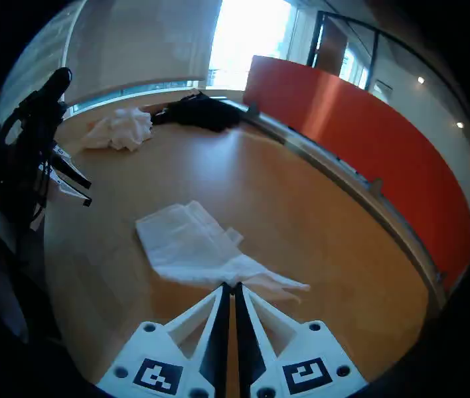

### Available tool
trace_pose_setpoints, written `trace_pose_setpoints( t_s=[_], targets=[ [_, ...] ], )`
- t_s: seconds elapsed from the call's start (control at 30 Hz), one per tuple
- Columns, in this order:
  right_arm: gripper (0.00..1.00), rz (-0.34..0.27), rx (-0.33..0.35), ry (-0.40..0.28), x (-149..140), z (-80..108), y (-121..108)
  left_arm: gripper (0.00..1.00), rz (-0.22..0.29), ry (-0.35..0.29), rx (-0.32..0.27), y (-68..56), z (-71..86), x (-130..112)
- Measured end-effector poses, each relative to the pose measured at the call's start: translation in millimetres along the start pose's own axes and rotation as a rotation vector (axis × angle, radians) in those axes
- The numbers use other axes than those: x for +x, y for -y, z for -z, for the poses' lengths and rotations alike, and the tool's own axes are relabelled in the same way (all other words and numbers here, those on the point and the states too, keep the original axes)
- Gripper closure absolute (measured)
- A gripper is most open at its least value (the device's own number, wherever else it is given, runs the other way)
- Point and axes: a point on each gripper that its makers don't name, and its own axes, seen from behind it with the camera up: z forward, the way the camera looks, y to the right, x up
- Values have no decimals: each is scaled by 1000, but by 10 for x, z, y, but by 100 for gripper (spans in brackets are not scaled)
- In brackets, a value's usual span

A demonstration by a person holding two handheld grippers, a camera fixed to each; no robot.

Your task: Fold towel

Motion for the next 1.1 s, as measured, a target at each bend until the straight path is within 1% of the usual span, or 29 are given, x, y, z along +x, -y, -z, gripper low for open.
trace_pose_setpoints(
  t_s=[0.27,0.47,0.67,0.8,0.97,1.1],
  targets=[
    [95,49,19,1,153,-57,37,12,9,-25,-6,-3,93,75],
    [95,106,61,0,352,-202,153,12,26,-57,-9,19,263,167],
    [95,171,124,7,531,-441,382,12,67,-85,-23,54,479,223],
    [95,200,178,18,601,-638,625,12,104,-106,-21,127,633,223],
    [95,226,238,41,602,-915,947,12,142,-124,-2,241,800,167],
    [95,238,285,75,498,-1167,1185,12,166,-127,18,337,875,79]
  ],
)
